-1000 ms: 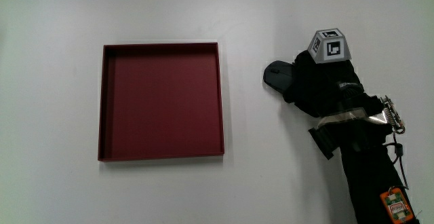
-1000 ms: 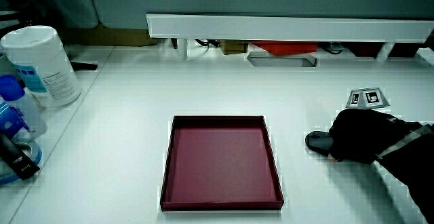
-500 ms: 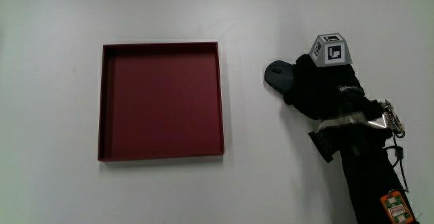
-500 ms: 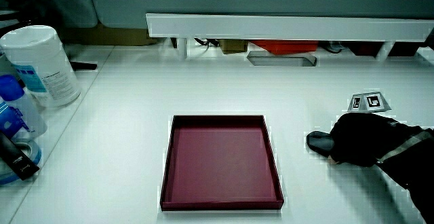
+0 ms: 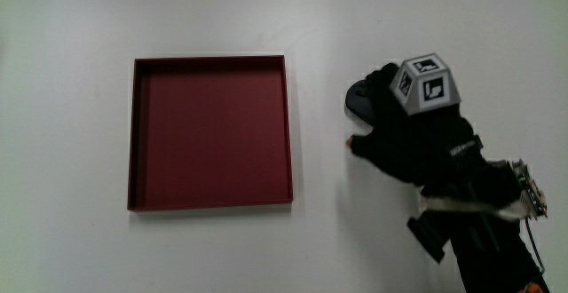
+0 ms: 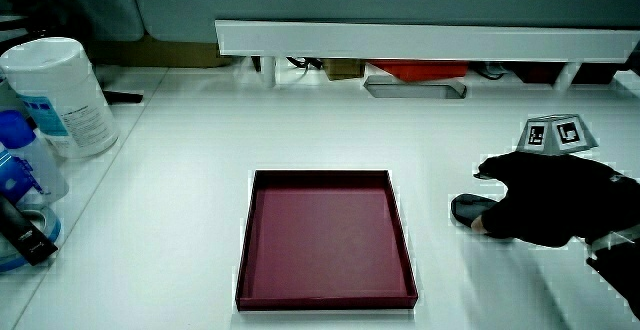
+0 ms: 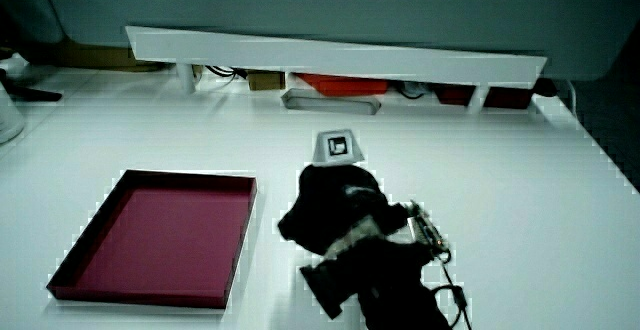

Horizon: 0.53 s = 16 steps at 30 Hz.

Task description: Place mouse on desk

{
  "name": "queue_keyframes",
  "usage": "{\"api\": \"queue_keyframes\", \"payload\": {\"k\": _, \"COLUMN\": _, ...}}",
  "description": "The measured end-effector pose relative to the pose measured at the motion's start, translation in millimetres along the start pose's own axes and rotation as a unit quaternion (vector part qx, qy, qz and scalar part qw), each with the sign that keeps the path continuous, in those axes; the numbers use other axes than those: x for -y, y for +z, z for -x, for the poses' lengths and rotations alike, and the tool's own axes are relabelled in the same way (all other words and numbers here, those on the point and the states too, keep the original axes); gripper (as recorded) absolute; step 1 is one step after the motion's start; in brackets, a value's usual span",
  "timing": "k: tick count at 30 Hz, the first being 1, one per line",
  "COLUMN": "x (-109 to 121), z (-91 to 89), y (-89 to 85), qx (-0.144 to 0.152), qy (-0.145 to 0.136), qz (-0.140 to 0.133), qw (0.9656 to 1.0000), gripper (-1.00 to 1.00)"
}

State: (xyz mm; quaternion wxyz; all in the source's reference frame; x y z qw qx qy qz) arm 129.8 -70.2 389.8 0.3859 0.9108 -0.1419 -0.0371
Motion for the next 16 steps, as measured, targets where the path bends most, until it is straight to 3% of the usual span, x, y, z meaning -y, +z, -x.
{"api": "queue_keyframes", "payload": {"k": 1, "x": 6, "z": 7.6, "y": 0.6, "qx": -0.006, "qy": 0.02, "qz": 0.003, "qw": 0.9998, "gripper": -1.0}}
{"api": "queue_keyframes", "payload": {"k": 2, "x": 16, "z": 17.9, "y": 4.4, "qx": -0.02, "qy": 0.059, "qz": 0.003, "qw": 0.9981, "gripper": -1.0}}
{"api": "queue_keyframes", "payload": {"k": 3, "x": 34, "z": 33.2, "y": 15.7, "qx": -0.027, "qy": 0.102, "qz": -0.01, "qw": 0.9944, "gripper": -1.0}}
{"api": "queue_keyframes", "payload": {"k": 4, "x": 37, "z": 40.6, "y": 11.6, "qx": -0.026, "qy": 0.132, "qz": 0.004, "qw": 0.9909, "gripper": -1.0}}
{"api": "queue_keyframes", "payload": {"k": 5, "x": 47, "z": 51.2, "y": 15.0, "qx": -0.029, "qy": 0.16, "qz": 0.0, "qw": 0.9867, "gripper": -1.0}}
{"api": "queue_keyframes", "payload": {"k": 6, "x": 53, "z": 59.4, "y": 12.9, "qx": -0.014, "qy": 0.18, "qz": 0.002, "qw": 0.9836, "gripper": -1.0}}
{"api": "queue_keyframes", "payload": {"k": 7, "x": 53, "z": 64.3, "y": 4.6, "qx": -0.028, "qy": 0.207, "qz": 0.032, "qw": 0.9773, "gripper": -1.0}}
{"api": "queue_keyframes", "payload": {"k": 8, "x": 62, "z": 73.1, "y": 7.8, "qx": -0.03, "qy": 0.23, "qz": 0.025, "qw": 0.9724, "gripper": -1.0}}
{"api": "queue_keyframes", "payload": {"k": 9, "x": 72, "z": 82.2, "y": 11.4, "qx": -0.015, "qy": 0.24, "qz": 0.009, "qw": 0.9706, "gripper": -1.0}}
{"api": "queue_keyframes", "payload": {"k": 10, "x": 75, "z": 88.2, "y": 6.4, "qx": 0.003, "qy": 0.25, "qz": 0.01, "qw": 0.9681, "gripper": -1.0}}
{"api": "queue_keyframes", "payload": {"k": 11, "x": 83, "z": 94.9, "y": 7.0, "qx": 0.003, "qy": 0.264, "qz": 0.008, "qw": 0.9646, "gripper": -1.0}}
{"api": "queue_keyframes", "payload": {"k": 12, "x": 85, "z": 99.7, "y": 0.8, "qx": -0.004, "qy": 0.286, "qz": 0.022, "qw": 0.958, "gripper": -1.0}}
{"api": "queue_keyframes", "payload": {"k": 13, "x": 93, "z": 105.7, "y": 3.1, "qx": 0.001, "qy": 0.298, "qz": 0.012, "qw": 0.9545, "gripper": -1.0}}
{"api": "queue_keyframes", "payload": {"k": 14, "x": 87, "z": 108.2, "y": -13.6, "qx": 0.014, "qy": 0.309, "qz": 0.033, "qw": 0.9503, "gripper": -1.0}}
{"api": "queue_keyframes", "payload": {"k": 15, "x": 106, "z": 117.3, "y": 3.4, "qx": 0.021, "qy": 0.32, "qz": -0.007, "qw": 0.9473, "gripper": -1.0}}
{"api": "queue_keyframes", "payload": {"k": 16, "x": 105, "z": 120.9, "y": -5.7, "qx": 0.013, "qy": 0.34, "qz": 0.017, "qw": 0.9401, "gripper": -1.0}}
